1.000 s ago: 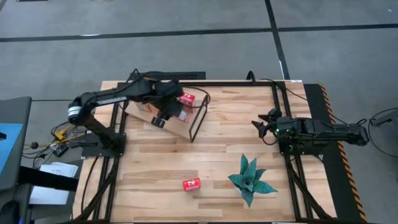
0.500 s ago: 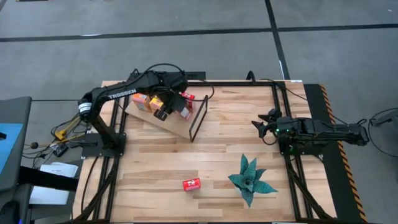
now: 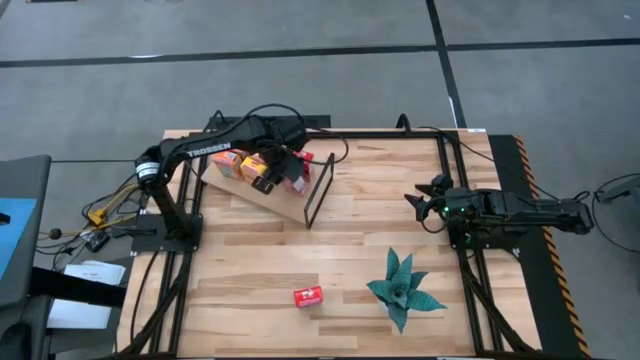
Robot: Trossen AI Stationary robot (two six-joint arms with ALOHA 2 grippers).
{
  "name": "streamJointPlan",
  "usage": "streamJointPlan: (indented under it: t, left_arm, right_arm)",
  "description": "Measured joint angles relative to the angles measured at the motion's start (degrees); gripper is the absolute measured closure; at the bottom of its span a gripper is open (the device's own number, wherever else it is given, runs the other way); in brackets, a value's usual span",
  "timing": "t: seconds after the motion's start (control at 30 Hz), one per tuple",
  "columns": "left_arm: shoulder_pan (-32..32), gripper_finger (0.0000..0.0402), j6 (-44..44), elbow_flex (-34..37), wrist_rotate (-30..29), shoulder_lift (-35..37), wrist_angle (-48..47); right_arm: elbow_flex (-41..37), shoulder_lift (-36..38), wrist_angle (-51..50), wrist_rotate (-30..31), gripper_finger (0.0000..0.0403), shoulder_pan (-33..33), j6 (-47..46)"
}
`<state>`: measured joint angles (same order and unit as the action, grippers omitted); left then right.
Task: Stack cereal on shelf
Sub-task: Put the left red cereal box aligned with the other red cereal box on the shelf
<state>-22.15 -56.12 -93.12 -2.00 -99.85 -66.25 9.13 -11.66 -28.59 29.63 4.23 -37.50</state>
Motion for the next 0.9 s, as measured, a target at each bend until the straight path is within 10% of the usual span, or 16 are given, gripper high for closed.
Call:
streamJointPlan:
  t: [0.9]
  left_arm:
    - [0.1, 0.0249, 1.3, 0.0, -2.4, -0.6, 1.2]
  right_arm:
    - [0.0, 0.0, -0.1, 0.2, 0.0086, 0.0, 0.0]
